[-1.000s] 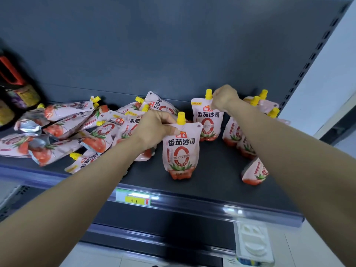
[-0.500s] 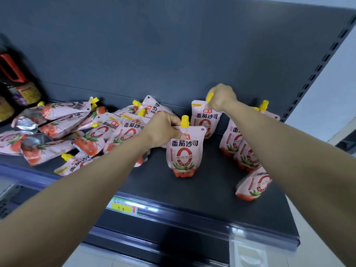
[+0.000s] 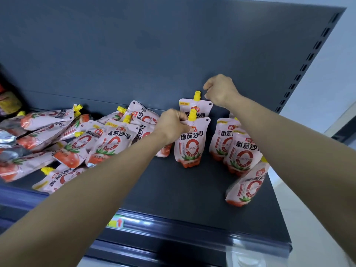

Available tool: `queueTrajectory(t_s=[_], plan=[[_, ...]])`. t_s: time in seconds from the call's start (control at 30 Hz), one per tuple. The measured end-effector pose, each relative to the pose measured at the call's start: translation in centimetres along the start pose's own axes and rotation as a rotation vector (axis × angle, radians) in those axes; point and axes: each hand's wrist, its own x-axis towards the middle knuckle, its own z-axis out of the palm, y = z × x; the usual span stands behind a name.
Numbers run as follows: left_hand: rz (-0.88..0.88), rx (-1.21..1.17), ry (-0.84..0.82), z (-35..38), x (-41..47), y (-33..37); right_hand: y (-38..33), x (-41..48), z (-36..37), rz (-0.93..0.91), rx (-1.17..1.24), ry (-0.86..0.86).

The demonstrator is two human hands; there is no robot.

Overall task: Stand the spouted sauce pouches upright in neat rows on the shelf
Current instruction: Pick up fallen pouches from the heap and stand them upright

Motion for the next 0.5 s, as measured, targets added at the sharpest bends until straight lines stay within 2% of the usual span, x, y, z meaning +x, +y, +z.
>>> queueTrajectory(t_s=[0.3,0.5], plan=[[-0.037,-0.201,-0.181,-1.3,-0.9,0.4,-1.0,-0.8,-0.8,-0.088,0.061,-0.002],[-0.027,-0.208,-0.092,-4.2,-2.5,0.6,-3.0,-1.6,-0.8,-0.180,0.072,-0.001]])
